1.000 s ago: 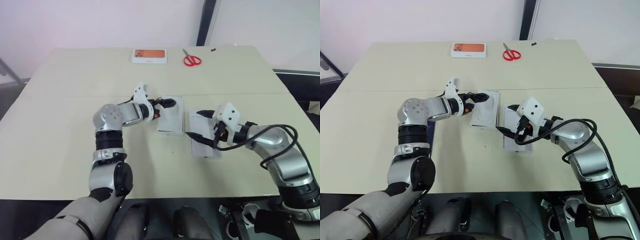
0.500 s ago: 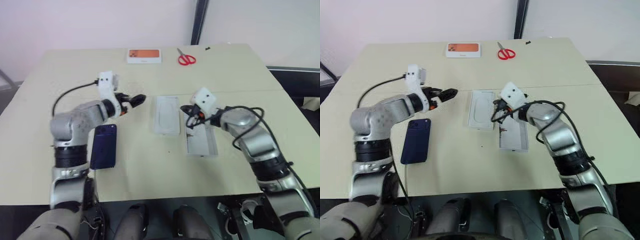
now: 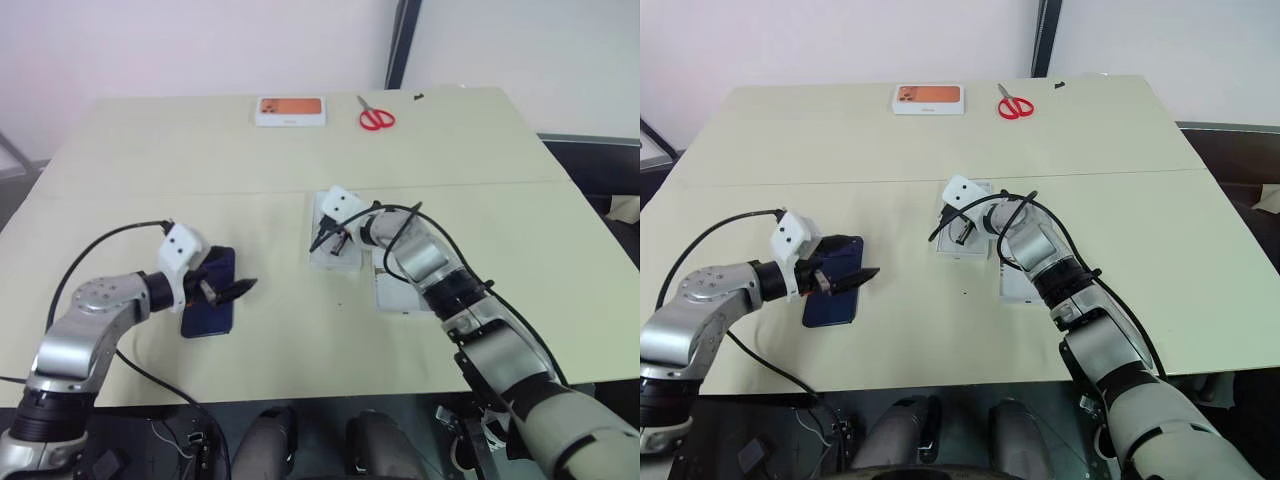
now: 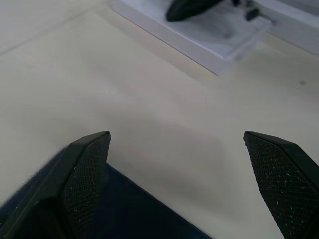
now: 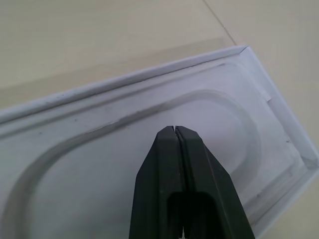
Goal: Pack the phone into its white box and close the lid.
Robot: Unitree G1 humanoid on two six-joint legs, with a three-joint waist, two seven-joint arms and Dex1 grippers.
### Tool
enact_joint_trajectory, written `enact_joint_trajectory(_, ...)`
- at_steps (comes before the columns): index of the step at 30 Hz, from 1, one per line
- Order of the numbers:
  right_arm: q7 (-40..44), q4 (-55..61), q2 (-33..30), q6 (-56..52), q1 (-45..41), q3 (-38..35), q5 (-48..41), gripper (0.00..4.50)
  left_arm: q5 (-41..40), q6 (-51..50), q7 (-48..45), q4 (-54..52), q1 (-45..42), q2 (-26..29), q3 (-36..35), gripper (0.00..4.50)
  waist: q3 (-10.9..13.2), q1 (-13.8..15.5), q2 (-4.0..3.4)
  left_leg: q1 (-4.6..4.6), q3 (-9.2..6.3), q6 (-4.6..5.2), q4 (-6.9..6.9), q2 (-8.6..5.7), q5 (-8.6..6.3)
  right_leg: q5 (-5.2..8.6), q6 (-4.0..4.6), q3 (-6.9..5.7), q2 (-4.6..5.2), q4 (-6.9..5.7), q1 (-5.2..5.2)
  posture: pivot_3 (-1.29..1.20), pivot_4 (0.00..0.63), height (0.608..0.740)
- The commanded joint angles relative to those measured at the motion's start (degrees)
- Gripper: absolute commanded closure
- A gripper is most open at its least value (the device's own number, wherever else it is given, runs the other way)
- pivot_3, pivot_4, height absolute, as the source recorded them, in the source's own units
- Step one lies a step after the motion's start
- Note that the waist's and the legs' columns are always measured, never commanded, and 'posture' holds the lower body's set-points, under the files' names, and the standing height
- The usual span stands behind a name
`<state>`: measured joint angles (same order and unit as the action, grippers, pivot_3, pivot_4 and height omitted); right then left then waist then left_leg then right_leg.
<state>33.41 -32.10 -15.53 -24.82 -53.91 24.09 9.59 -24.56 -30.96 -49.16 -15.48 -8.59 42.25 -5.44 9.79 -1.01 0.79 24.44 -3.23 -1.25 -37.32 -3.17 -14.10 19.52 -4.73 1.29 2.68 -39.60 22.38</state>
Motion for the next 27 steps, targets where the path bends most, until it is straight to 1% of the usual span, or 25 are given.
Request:
enact_joint_trajectory(1,1.2,0.6,-0.5,3.3,-0.6,0.0,1.6,4.47,-2.3,0.8,-1.4,-4.5,1.6,0.7,-2.2,0.0,0.0,0.0,0.0,0.0,-0.01,0.0,0.0,0.0,0.0,0.0,0.0,-0.01,0.0,0.0,-0.01,0.0,0.15,0.74)
enact_joint_trajectory(4,5.1,6.2,-2.2,6.6,1.6,-2.4,-1.0,4.47,-3.3,0.5,-1.6,-6.3,3.1,0.6,-3.0,0.0,0.0,-0.1,-0.01,-0.01,-0.01,0.01,0.01,0.0,-0.01,0.0,0.0,-0.01,0.0,-0.01,0.01,0.0,0.15,0.74)
enact_joint_trajectory(5,8.8,9.8,-3.3,6.0,3.1,-3.3,-3.6,4.47,-3.4,0.6,-1.8,-6.8,3.8,0.9,-3.1,0.0,0.0,-0.1,-0.01,-0.01,-0.01,0.03,0.02,0.0,-0.02,0.0,0.0,0.0,0.0,0.0,0.01,0.0,0.15,0.74)
enact_joint_trajectory(6,12.4,13.3,-4.3,4.8,4.5,-4.0,-5.9,4.08,-3.3,0.8,-2.1,-7.2,4.5,1.3,-3.1,0.0,0.0,-0.1,-0.01,0.0,-0.01,0.04,0.03,0.0,-0.02,0.0,0.0,0.0,-0.01,-0.01,0.02,0.0,0.15,0.74)
enact_joint_trajectory(7,15.6,17.2,-5.7,4.1,6.3,-4.2,-7.6,3.92,-3.1,1.0,-2.4,-7.6,5.3,1.7,-3.2,0.0,0.0,-0.1,-0.01,0.0,-0.01,0.11,0.03,0.0,-0.06,0.0,0.0,0.0,-0.01,-0.01,0.01,0.0,0.15,0.74)
enact_joint_trajectory(8,18.0,20.7,-7.0,3.2,8.0,-4.3,-8.9,3.52,-3.1,1.5,-2.8,-7.9,6.0,1.9,-3.4,0.0,0.0,-0.1,-0.02,0.0,-0.01,0.16,0.03,0.0,-0.09,0.0,0.0,0.0,-0.01,0.0,0.0,0.0,0.15,0.74)
enact_joint_trajectory(10,20.7,25.7,-9.2,2.4,10.6,-4.0,-9.9,2.53,-3.7,2.3,-3.5,-8.2,7.1,2.0,-4.1,0.0,0.0,0.0,-0.02,-0.01,-0.02,0.25,0.05,0.01,-0.15,0.0,0.0,0.0,-0.01,0.0,0.0,0.0,0.15,0.74)
enact_joint_trajectory(11,22.0,28.1,-10.3,2.3,12.2,-3.6,-10.3,1.95,-3.9,2.4,-3.8,-8.4,7.6,2.1,-4.4,0.0,0.0,0.0,-0.02,-0.02,-0.02,0.26,0.05,0.01,-0.15,0.0,0.0,-0.01,0.0,0.0,-0.01,0.0,0.15,0.74)
enact_joint_trajectory(12,22.8,30.1,-11.2,2.3,13.7,-3.2,-10.5,1.56,-3.9,2.8,-4.2,-8.5,8.0,2.2,-4.6,0.0,0.0,0.0,-0.02,-0.02,-0.03,0.28,0.05,0.01,-0.16,0.0,0.0,0.0,-0.01,0.0,-0.01,0.0,0.15,0.74)
enact_joint_trajectory(16,24.1,33.2,-12.4,1.3,16.6,-2.3,-10.1,1.56,-3.3,4.0,-5.1,-8.2,9.3,2.8,-4.9,0.0,0.0,0.0,-0.02,-0.04,-0.04,0.29,0.06,0.01,-0.16,0.0,0.0,0.0,-0.01,0.0,-0.03,0.0,0.15,0.74)
enact_joint_trajectory(20,22.7,31.0,-12.2,2.0,16.9,-1.1,-7.7,1.56,-3.3,4.4,-4.7,-7.0,9.3,2.8,-5.6,0.0,0.0,0.0,-0.02,-0.04,-0.04,0.28,0.06,0.01,-0.16,0.0,0.0,0.0,0.0,0.0,-0.02,0.0,0.15,0.74)
enact_joint_trajectory(23,21.9,29.0,-12.6,4.3,16.9,-0.1,-5.5,2.37,-3.6,4.3,-4.6,-6.5,9.0,2.8,-6.2,0.0,0.0,0.0,-0.02,-0.04,-0.04,0.27,0.05,0.01,-0.15,0.0,0.0,0.0,0.0,0.0,-0.03,0.0,0.15,0.74)
enact_joint_trajectory(25,21.8,28.2,-12.9,5.8,17.0,0.2,-4.6,3.34,-3.7,4.2,-4.4,-6.3,8.9,2.6,-6.6,0.0,0.0,0.1,-0.01,-0.04,-0.04,0.27,0.05,0.01,-0.16,0.0,0.0,0.0,0.0,0.01,-0.03,0.0,0.15,0.74)
enact_joint_trajectory(27,22.2,28.4,-13.1,7.0,17.4,0.2,-4.5,4.46,-3.9,4.1,-4.3,-6.3,9.1,2.6,-7.0,0.0,0.0,0.1,-0.01,-0.04,-0.04,0.27,0.04,0.01,-0.15,0.0,0.0,-0.01,0.0,0.02,-0.05,0.0,0.15,0.74)
